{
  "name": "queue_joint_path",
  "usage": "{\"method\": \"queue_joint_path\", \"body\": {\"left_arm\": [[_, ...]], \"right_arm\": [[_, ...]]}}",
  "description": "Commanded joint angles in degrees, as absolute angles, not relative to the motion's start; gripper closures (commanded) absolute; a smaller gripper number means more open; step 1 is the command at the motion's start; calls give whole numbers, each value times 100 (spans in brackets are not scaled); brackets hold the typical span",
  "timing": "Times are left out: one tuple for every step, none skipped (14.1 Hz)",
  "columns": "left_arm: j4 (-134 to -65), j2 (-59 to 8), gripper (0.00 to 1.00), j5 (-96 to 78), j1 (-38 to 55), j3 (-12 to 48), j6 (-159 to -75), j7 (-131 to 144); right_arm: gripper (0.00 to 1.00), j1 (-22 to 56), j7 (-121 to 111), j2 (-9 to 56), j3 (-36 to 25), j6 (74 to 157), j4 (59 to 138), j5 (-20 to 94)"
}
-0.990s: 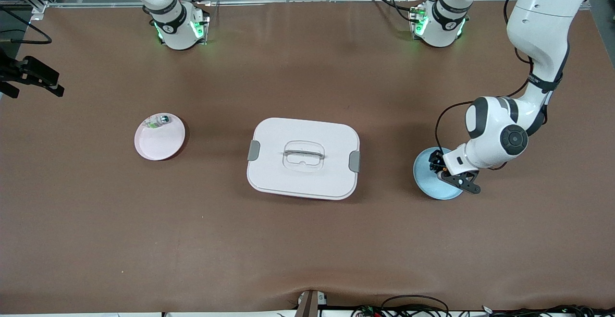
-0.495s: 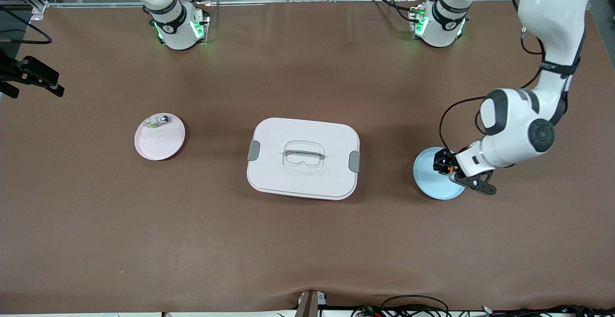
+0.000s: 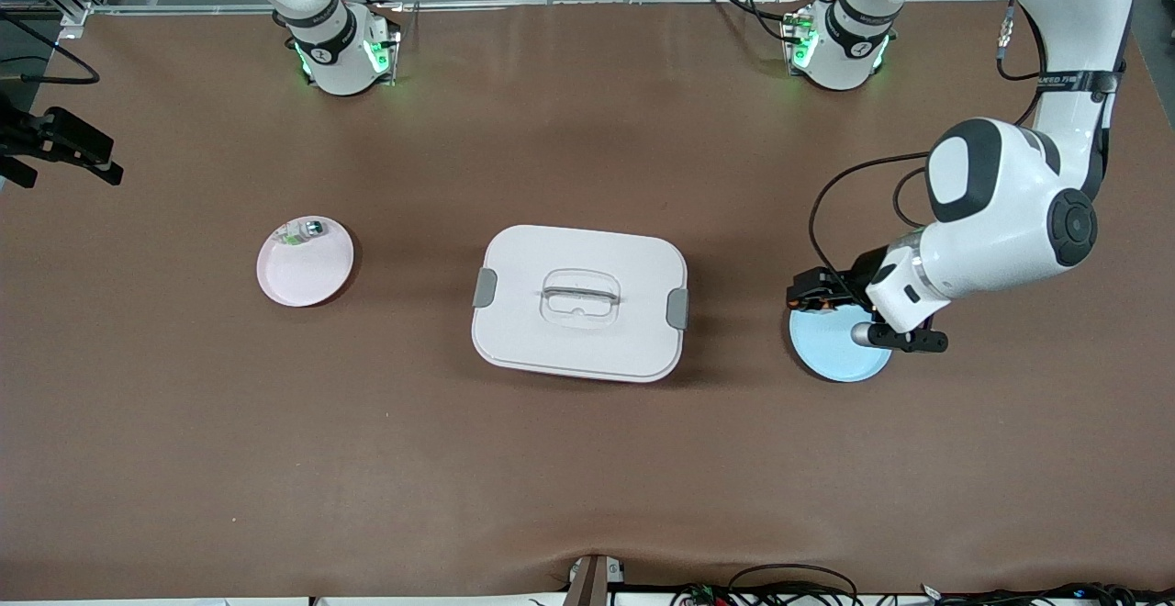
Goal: Transfer orange switch to right arm and place
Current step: 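Carry the orange switch over the white box while the right gripper approaches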
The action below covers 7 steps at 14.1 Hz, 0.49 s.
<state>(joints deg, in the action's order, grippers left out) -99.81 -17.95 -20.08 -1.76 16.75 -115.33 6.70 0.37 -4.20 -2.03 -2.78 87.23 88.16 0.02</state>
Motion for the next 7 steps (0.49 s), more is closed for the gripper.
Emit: {"method": "queue_joint_path", "body": {"left_arm": [[-9590,-1802,100,-2074,-211,1985,-11224,1797],[-9511,-1810,100,-2118,-202,2117,-11224,2341],[-9336,-1854,100,-2127,-167,2223,-11224,2834],[-9203,-1881,100,-2127,-158,2337,-11224,3256],[-9098,-1898,100,-2127,-123,2442,-11224,3652],[-8992,-1907,100,-2127,-45,2522,-11224,4013],[-8852,-1942,100,-2127,78,2531,-11224,4391]], "right_arm": [[0,192,-352,-88,-193,8613,8666,0],[0,289,-352,-27,-193,8613,8675,0],[0,307,-343,61,-193,8631,8666,26],[0,369,-334,105,-193,8657,8675,113],[0,378,-334,123,-193,8675,8666,271],[0,308,-343,132,-211,8675,8666,516],[0,247,-351,132,-228,8684,8666,719]]}}
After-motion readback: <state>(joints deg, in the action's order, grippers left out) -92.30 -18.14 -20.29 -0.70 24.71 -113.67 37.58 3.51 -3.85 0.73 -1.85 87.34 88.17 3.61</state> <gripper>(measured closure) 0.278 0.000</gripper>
